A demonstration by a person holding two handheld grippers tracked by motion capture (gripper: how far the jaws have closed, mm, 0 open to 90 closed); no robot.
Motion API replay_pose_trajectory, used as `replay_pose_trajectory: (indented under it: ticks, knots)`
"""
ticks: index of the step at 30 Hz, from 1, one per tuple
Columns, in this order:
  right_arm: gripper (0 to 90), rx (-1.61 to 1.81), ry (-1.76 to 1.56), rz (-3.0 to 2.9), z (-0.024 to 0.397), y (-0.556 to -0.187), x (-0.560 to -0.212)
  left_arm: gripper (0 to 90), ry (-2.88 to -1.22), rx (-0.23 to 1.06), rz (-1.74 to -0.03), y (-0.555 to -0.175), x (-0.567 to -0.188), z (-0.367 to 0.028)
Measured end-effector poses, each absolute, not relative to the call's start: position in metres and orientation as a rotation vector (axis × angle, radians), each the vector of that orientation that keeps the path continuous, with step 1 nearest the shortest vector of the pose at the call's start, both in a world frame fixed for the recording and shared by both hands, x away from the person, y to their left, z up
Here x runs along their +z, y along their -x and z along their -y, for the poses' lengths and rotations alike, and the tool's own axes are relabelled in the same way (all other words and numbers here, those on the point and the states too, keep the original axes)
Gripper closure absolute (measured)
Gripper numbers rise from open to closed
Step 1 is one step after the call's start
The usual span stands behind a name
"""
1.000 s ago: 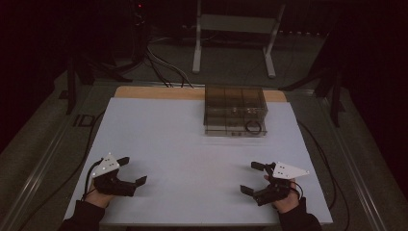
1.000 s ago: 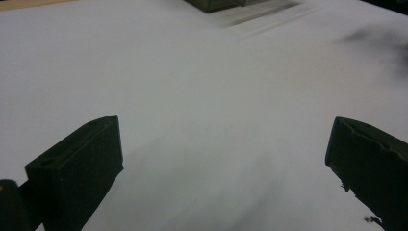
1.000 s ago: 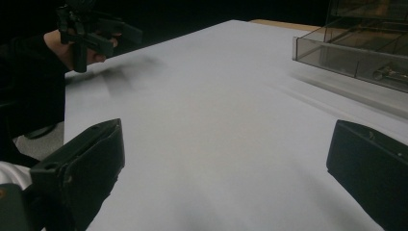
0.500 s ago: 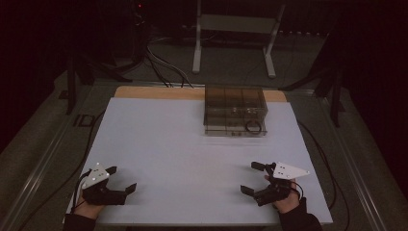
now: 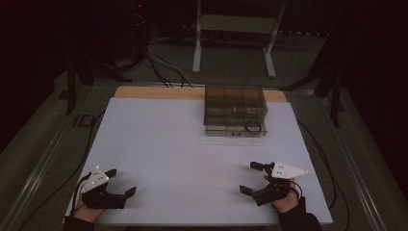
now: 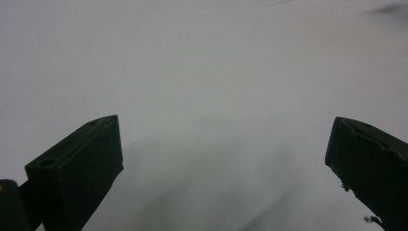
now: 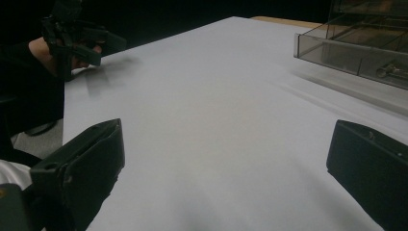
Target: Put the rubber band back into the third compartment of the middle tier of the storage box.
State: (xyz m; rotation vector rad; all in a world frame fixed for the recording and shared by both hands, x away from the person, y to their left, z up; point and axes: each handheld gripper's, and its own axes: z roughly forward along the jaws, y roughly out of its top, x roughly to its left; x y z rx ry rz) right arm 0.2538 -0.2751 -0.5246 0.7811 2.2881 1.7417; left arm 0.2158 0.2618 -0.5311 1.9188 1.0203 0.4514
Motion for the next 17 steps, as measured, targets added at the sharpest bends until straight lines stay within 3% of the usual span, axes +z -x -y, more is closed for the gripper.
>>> replay_pose_trajectory:
  ticks: [17]
  knots:
    - [0.0,1.734,-0.805,-2.276,0.2762,-0.2556,-0.5249,0.3,-1.890,0.447,-1.011,-0.2161,-0.5298,-0.2598]
